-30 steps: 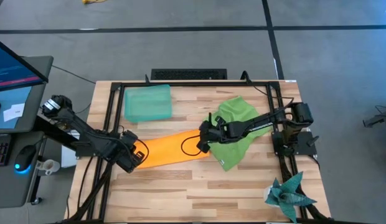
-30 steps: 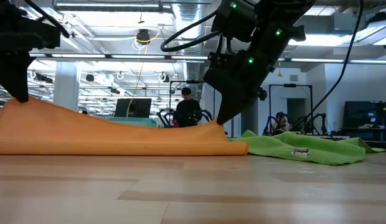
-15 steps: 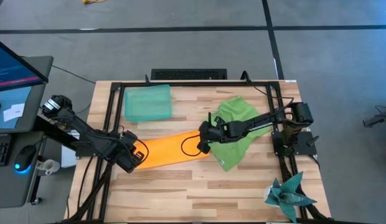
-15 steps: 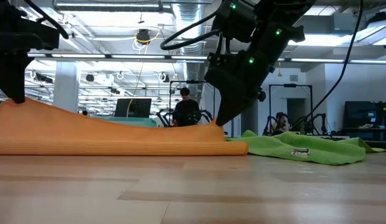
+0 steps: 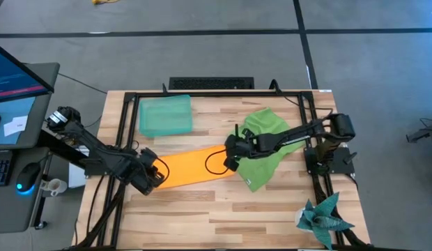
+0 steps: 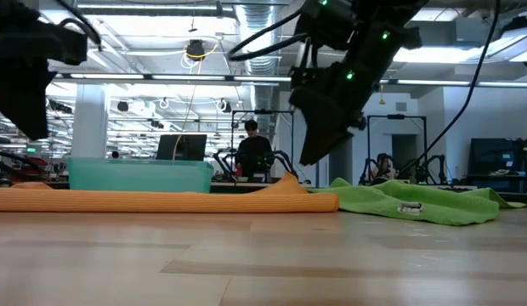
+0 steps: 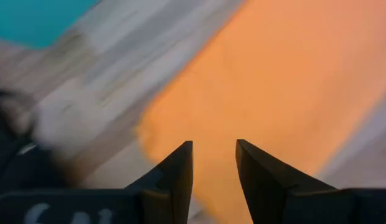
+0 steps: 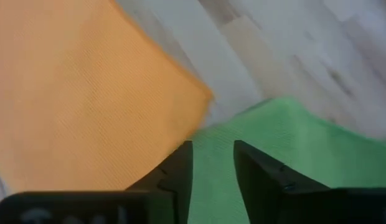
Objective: Roll microfiber towels into tight, uniform cylinder then place into a basket
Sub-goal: Roll the yellow microfiber cloth
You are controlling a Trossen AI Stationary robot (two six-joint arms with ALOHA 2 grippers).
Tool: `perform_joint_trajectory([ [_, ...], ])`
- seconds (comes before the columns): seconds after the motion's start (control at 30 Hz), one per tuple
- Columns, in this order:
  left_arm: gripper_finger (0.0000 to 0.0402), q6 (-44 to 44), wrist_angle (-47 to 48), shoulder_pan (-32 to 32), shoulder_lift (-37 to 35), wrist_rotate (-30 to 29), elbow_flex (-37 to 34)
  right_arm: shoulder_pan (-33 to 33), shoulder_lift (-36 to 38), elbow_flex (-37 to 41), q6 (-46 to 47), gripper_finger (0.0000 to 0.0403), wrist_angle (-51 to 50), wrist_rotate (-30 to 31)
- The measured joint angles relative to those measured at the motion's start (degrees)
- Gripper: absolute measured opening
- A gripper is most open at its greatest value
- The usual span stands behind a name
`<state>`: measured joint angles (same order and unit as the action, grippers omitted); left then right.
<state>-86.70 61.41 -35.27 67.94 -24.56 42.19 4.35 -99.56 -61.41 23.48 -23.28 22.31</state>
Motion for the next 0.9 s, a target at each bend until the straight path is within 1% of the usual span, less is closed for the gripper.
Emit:
perform_joint_trajectory([
  [0.07, 0.0115, 3.1, -4.7, 0.0, 0.0, -2.0, 0.0, -0.1, 2.4, 0.0, -1.5, 0.0143, -0.4, 0.3],
  [0.17, 0.0116, 8.3, -11.9, 0.0, 0.9, -6.8, 0.0, 0.0, 6.6, 0.0, -5.5, 0.0145, -1.7, 0.7],
  [0.23, 0.0116, 11.1, -14.9, 0.0, 2.0, -10.1, 0.0, 0.0, 9.3, 0.0, -8.9, 0.0145, -2.3, 0.7],
  [0.37, 0.0116, 13.5, -19.9, 0.0, 6.8, -14.8, 0.0, -0.2, 14.4, 1.9, -12.1, 0.0146, -2.6, 0.7],
  [0.47, 0.0116, 15.6, -25.0, 0.6, 11.1, -16.6, 0.0, -0.4, 17.8, 5.3, -13.4, 0.0146, -1.9, 0.7],
  [0.53, 0.0116, 18.5, -29.3, 1.9, 13.5, -18.5, 0.0, -0.4, 19.6, 7.6, -13.4, 0.0146, -1.1, 0.6],
  [0.63, 0.0116, 23.7, -35.8, 5.5, 16.0, -21.2, 0.0, -0.8, 22.3, 10.4, -13.4, 0.0146, -0.7, 0.6],
  [0.7, 0.0116, 28.2, -41.3, 8.8, 17.0, -20.8, 0.0, -0.8, 24.1, 12.3, -13.0, 0.0146, -0.8, 0.7],
  [0.8, 0.0116, 35.7, -50.0, 13.4, 18.4, -18.1, 0.0, -0.8, 25.9, 14.1, -13.0, 0.0146, -0.2, 0.9],
  [0.9, 0.0116, 41.2, -58.3, 17.2, 20.5, -11.6, 0.1, -0.8, 26.6, 14.4, -13.2, 0.0146, -0.4, 0.9],
])
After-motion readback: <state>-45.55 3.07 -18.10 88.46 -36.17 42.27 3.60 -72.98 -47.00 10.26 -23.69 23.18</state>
